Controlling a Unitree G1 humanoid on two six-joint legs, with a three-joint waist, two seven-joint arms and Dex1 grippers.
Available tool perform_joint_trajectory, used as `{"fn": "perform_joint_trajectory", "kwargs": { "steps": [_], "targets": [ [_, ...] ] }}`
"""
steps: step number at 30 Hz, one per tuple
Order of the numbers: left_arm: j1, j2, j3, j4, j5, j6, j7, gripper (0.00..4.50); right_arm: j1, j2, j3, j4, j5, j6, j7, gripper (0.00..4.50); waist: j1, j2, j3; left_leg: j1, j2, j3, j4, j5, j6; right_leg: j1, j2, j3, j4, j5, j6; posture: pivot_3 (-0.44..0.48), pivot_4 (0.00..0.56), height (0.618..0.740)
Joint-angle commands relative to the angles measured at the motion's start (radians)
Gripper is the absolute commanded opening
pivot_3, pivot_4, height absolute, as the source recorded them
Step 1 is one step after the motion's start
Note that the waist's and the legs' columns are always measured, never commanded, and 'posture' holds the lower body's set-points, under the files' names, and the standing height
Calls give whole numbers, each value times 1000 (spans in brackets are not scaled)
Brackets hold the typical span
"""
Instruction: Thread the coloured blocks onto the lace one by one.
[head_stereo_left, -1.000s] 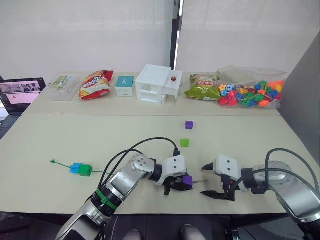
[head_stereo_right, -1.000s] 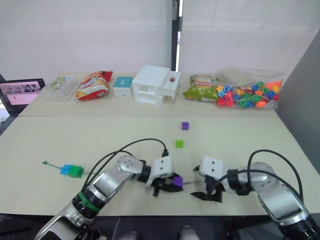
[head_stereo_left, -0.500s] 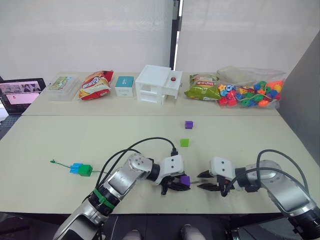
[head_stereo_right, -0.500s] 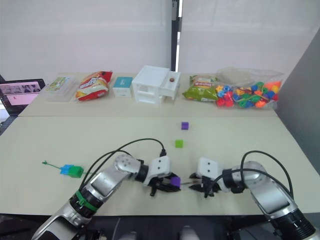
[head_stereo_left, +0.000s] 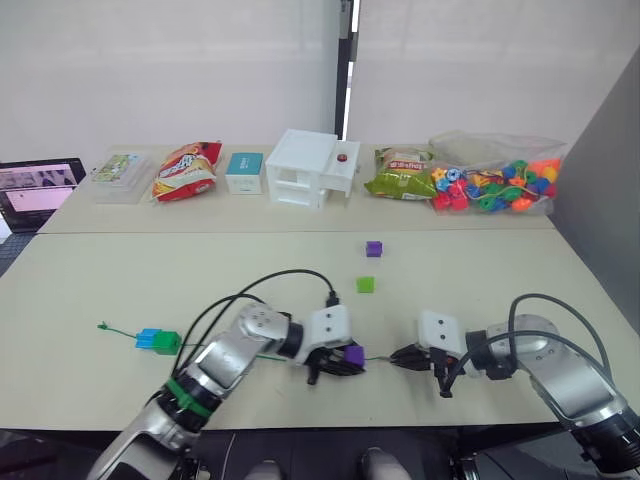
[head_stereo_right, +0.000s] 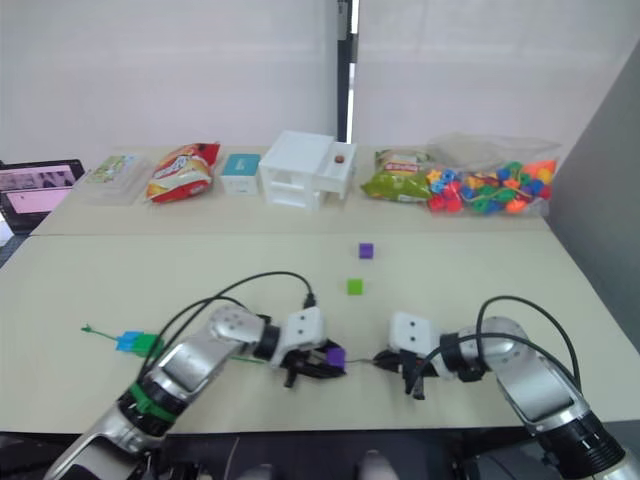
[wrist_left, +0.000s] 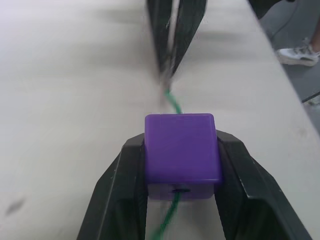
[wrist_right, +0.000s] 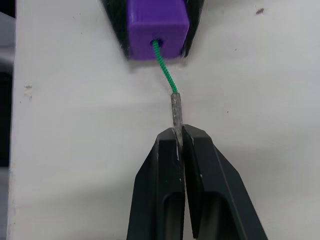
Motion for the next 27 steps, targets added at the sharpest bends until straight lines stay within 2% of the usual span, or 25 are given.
{"fn": "perform_joint_trajectory", "kwargs": {
  "steps": [1, 4, 10, 17, 21, 23, 27],
  "targets": [
    [59, 151, 105, -50, -32, -39, -74, 1220, -33, -22, 10, -101, 27, 81, 20, 0, -4, 0, 0, 0, 0, 0, 0, 0, 0, 0, 0, 0, 1, 0, 0, 0, 150, 740],
    [123, 307, 164, 5, -11, -121, -128, 1220, -57, -20, 40, -138, 18, 142, 13, 0, -6, 0, 0, 0, 0, -1, -1, 0, 0, 0, 0, -1, 0, 0, 0, 0, 150, 740],
    [195, 516, 262, 185, 6, -297, -223, 1220, -75, -3, 75, -144, 5, 178, -21, 0, -13, 0, 0, 1, 1, 0, -2, 0, 0, 0, 0, -1, -1, 0, 0, 0, 150, 740],
    [229, 620, 324, 313, 4, -417, -283, 1220, -80, 1, 88, -120, -6, 164, -35, 0, -21, 1, 0, 1, 2, 1, -3, 0, 0, -2, 1, -1, 0, -1, -1, 0, 150, 740],
    [241, 601, 355, 309, -21, -426, -267, 1220, -97, 16, 105, -90, -20, 149, -38, 0, -23, 1, 0, 1, 2, 1, -3, 0, 0, -2, 1, -1, 0, -1, -1, 0, 150, 740],
    [247, 597, 364, 310, -36, -414, -279, 2302, -100, 19, 111, -89, -19, 147, -33, 0, -23, 1, 1, 0, 2, 1, -3, 0, 0, -2, 1, -1, 0, -1, -1, 0, 150, 740],
    [241, 583, 395, 299, -74, -407, -292, 3563, -106, 23, 118, -87, -20, 148, -29, 0, -20, 1, 1, 0, 2, 1, -3, 0, 0, -2, 1, -1, 0, -1, -1, 0, 150, 740]
  ]
}}
